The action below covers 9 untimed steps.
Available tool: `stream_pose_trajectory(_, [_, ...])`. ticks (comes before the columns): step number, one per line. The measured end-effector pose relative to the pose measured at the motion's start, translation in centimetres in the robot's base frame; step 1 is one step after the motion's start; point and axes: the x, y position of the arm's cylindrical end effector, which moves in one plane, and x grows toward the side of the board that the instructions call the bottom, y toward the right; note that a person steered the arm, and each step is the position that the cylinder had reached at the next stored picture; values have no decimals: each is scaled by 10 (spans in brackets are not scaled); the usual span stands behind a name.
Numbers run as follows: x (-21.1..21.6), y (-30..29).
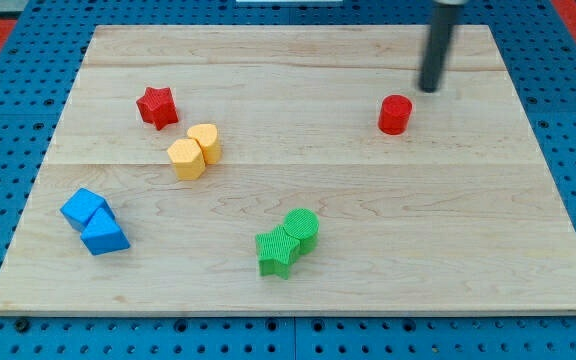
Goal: Move the red blocks diagonally to the yellow blocks
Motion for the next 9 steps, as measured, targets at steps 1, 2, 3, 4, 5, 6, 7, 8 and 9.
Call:
stream_pose_trajectory(1, [59,-35])
stream_pose_trajectory(2, [67,-151])
stream_pose_trajectory(3, [63,-179])
stream_pose_trajectory(4, [59,-82])
stream_pose_trajectory(5, [15,-115])
stream_pose_trajectory(6, [22,-202])
stream_pose_trajectory(7, [22,-252])
stream_pose_trajectory(8, [35,-181])
stream_pose_trajectory(9, [42,-256])
